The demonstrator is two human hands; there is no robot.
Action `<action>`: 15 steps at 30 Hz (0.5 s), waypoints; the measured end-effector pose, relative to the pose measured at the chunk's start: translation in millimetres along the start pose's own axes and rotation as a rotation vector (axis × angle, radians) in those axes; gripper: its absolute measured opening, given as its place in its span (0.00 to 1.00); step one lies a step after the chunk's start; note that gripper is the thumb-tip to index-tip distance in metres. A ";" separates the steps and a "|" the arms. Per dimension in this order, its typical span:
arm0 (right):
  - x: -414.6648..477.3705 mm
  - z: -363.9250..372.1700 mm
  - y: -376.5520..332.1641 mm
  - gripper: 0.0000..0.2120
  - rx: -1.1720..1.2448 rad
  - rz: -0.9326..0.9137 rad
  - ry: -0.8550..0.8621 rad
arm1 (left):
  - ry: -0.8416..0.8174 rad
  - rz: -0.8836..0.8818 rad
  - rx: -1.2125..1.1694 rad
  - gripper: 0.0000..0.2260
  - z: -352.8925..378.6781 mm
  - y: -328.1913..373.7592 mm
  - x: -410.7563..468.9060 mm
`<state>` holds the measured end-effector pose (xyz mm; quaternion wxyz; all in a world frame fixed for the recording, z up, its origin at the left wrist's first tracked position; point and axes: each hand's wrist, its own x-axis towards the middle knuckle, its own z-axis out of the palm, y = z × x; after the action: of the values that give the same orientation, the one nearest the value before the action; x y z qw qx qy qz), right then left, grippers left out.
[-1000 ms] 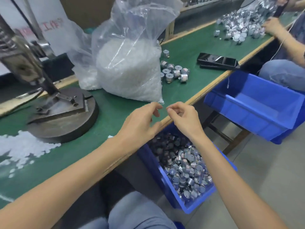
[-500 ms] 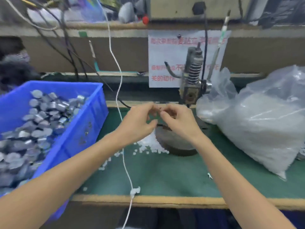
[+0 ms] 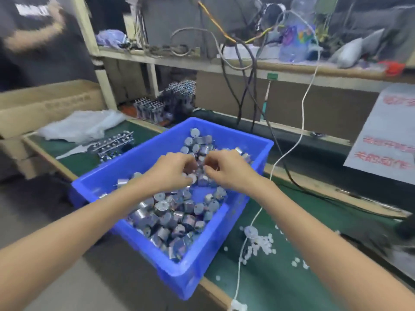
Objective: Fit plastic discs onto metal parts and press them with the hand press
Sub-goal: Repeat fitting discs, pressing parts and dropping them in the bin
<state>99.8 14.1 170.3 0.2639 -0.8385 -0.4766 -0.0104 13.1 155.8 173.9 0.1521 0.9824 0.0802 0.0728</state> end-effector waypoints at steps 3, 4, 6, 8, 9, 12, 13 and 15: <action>13.3 23.3 -9.4 0.08 -0.094 -0.035 -0.258 | -0.375 -0.082 0.248 0.11 13.4 -20.5 -3.1; 13.9 29.0 -10.3 0.08 -0.105 -0.045 -0.297 | -0.514 -0.117 0.337 0.14 18.6 -24.0 -4.1; 12.3 34.7 -10.0 0.09 -0.111 -0.052 -0.326 | -0.705 -0.162 0.472 0.18 27.3 -28.5 -6.6; 10.1 34.3 -7.7 0.08 -0.102 -0.041 -0.310 | -0.746 -0.183 0.524 0.21 32.5 -29.5 -8.2; 9.2 33.7 -6.2 0.08 -0.100 -0.034 -0.298 | -0.719 -0.174 0.537 0.21 33.8 -29.3 -8.5; 6.4 33.5 -4.6 0.08 -0.094 -0.030 -0.281 | -0.563 -0.134 0.525 0.15 32.5 -26.8 -8.5; 4.9 33.4 -4.8 0.08 -0.084 -0.025 -0.272 | -0.495 -0.127 0.488 0.13 28.6 -24.6 -9.2; -0.7 30.2 -5.6 0.09 -0.041 -0.011 -0.234 | -0.311 -0.103 0.342 0.09 18.2 -16.1 -11.8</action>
<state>87.8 29.5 146.5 0.1893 -0.8365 -0.5085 0.0766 2.4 163.6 150.3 -0.0022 0.9879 0.1171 -0.1018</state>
